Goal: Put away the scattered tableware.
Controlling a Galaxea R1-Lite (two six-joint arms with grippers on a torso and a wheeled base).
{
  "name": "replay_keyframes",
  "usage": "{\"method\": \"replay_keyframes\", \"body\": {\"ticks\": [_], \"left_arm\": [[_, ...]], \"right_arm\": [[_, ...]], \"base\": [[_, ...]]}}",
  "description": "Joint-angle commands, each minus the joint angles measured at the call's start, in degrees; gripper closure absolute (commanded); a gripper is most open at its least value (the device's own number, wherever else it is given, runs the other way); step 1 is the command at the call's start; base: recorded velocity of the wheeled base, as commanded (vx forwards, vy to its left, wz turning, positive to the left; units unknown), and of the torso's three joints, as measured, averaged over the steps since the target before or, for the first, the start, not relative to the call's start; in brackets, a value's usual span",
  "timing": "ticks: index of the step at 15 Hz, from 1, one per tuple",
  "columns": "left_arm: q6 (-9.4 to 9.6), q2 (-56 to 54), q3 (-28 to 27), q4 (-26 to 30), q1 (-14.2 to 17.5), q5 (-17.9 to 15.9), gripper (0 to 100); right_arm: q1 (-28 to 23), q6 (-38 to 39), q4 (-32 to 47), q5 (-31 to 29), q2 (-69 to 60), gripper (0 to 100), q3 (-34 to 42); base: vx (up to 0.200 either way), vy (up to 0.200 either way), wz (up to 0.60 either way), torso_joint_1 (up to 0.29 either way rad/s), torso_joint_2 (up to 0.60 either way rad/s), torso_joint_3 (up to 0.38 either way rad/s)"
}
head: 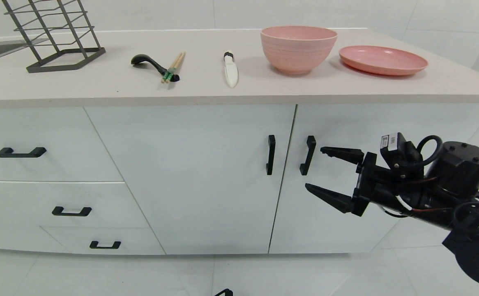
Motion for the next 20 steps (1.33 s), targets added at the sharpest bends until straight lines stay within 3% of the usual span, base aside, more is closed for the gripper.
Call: {"method": "replay_keyframes", "body": {"ticks": [1, 3, 5, 9, 11, 15, 19, 20], "left_arm": [[0.17, 13.24, -0.61, -9.38, -1.25, -3.94, 0], [0.17, 23.17, 0.18, -21.33, -1.25, -8.25, 0], [0.79, 29.15, 0.71, -27.57, -1.33, -12.03, 0], [1.49, 40.05, -0.61, -34.6, -2.13, -20.2, 0], [1.58, 46.64, -2.19, -40.67, -5.99, -20.64, 0], [1.58, 55.78, -3.86, -47.35, -11.79, -20.47, 0], [1.67, 62.11, -5.53, -51.74, -12.85, -20.12, 0], [1.58, 64.04, -6.94, -52.88, -14.87, -19.24, 0]], "right_arm": [[0.13, 0.01, -0.12, 0.05, 1.61, 0, -1.25], [0.05, 0.01, -0.12, 0.05, 1.97, 0, -1.52], [0.05, 0.01, -0.12, 0.05, 2.05, 0, -1.61], [-0.13, 0.01, -0.21, 0.05, 2.05, 0, -1.69], [-0.22, 0.01, -0.21, 0.05, 1.97, 0, -1.69], [-0.22, 0.01, -0.21, 0.05, 2.14, 0, -1.96], [0.13, 0.01, -0.21, 0.05, 2.4, 0, -2.22], [0.13, 0.01, -0.21, 0.05, 3.02, 0, -2.22]], "base": [[0.0, 0.0, 0.0, 0.0, 0.0, 0.0], [0.0, 0.0, 0.0, 0.0, 0.0, 0.0], [0.0, 0.0, 0.0, 0.0, 0.0, 0.0], [0.0, 0.0, 0.0, 0.0, 0.0, 0.0], [0.0, 0.0, 0.0, 0.0, 0.0, 0.0], [0.0, 0.0, 0.0, 0.0, 0.0, 0.0], [0.0, 0.0, 0.0, 0.0, 0.0, 0.0], [0.0, 0.0, 0.0, 0.0, 0.0, 0.0]]}}
